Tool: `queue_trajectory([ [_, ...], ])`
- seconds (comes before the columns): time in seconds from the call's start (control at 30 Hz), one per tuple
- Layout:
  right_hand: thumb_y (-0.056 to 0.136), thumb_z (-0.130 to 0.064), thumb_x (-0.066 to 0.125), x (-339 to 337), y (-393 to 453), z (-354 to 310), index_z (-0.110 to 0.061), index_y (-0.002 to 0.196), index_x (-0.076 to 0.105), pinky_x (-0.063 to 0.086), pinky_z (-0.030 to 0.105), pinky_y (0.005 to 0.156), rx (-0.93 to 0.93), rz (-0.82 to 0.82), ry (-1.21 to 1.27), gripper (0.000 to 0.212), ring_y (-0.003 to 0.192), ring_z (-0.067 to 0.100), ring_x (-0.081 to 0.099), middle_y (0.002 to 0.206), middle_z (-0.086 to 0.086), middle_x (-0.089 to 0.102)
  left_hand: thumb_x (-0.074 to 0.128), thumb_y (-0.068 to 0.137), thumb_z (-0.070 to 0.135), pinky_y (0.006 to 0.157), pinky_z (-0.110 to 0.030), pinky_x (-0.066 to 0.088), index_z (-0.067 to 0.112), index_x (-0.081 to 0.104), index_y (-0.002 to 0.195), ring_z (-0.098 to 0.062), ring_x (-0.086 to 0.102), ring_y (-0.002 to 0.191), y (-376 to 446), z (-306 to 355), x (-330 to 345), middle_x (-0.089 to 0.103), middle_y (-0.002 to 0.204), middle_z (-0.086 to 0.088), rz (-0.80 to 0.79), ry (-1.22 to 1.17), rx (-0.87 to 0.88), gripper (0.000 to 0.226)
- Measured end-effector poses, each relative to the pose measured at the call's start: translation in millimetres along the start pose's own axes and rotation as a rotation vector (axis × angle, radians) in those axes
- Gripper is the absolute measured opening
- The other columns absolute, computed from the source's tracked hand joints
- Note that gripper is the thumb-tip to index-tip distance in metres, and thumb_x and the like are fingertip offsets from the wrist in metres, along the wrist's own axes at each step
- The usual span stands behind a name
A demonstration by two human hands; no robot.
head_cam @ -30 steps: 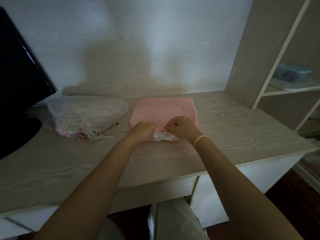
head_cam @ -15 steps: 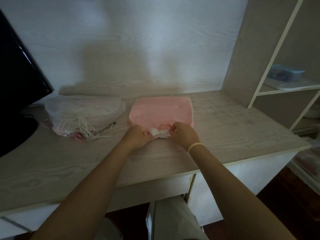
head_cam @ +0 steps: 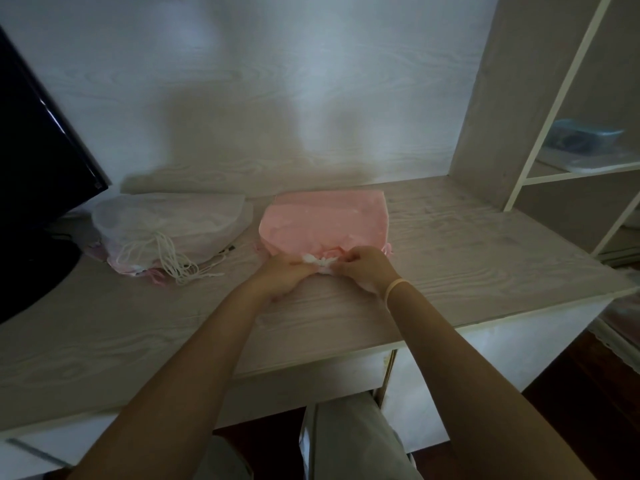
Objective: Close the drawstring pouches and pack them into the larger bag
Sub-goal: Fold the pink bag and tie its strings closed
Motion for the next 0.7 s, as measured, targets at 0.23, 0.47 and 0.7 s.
queue_trajectory([
  [0.23, 0.080, -0.019, 0.076, 1, -3, 6, -0.016, 0.071, 0.059, 0.036, 0.007, 0.047, -0.008, 0.091, 0.205, 0.019, 0.060, 0.006, 0.048, 0.071, 0.000, 0.059, 0.068, 0.069, 0.045, 0.044, -0.022, 0.020, 0.025, 0.063, 0.056, -0.012, 0.031, 0.042, -2, -16, 0, 0.038, 0.045, 0.009, 0.064, -0.258, 0.011, 0.025],
  [0.47, 0.081, -0.016, 0.074, 3, 1, 7, -0.013, 0.079, 0.062, 0.034, 0.004, 0.043, 0.011, 0.126, 0.182, 0.012, 0.058, 0.005, 0.045, 0.071, -0.003, 0.055, 0.064, 0.082, 0.031, 0.044, -0.021, 0.019, 0.020, 0.055, 0.061, -0.011, 0.030, 0.041, -4, -16, 4, 0.038, 0.048, 0.007, 0.118, -0.393, -0.038, 0.025],
  [0.7, 0.079, -0.020, 0.075, 6, 5, 9, -0.017, 0.074, 0.061, 0.039, 0.015, 0.051, 0.041, 0.107, 0.123, 0.015, 0.062, 0.010, 0.049, 0.067, -0.005, 0.055, 0.050, 0.098, 0.007, 0.044, -0.022, 0.038, 0.011, 0.069, 0.089, -0.012, 0.055, 0.059, -7, -2, 18, 0.065, 0.079, -0.009, 0.162, -0.724, 0.105, 0.021],
])
Point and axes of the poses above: each hand's wrist, its own y-axis towards the middle knuckle, its own x-axis out of the palm, z = x × y, the point moved 1 cm from there along y, towards the middle knuckle
